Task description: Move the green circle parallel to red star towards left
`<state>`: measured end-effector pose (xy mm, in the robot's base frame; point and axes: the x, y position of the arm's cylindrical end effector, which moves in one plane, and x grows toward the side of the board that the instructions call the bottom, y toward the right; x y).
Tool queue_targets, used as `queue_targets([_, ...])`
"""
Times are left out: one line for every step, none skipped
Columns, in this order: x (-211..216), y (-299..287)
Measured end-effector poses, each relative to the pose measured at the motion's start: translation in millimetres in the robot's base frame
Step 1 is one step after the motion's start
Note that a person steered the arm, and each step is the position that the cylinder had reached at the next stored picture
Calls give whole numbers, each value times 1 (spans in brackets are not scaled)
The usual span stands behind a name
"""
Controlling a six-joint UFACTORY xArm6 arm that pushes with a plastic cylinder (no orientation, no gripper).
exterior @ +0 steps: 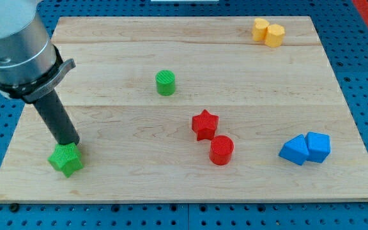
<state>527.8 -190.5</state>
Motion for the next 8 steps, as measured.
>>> queue_targets([-19, 18])
queue_targets([-63, 17])
queue_targets([-118, 32])
queue_targets([-156, 41])
queue_targets([-179, 110])
queue_targets([-183, 169])
queue_targets([-152, 179])
queue_targets([-116, 148])
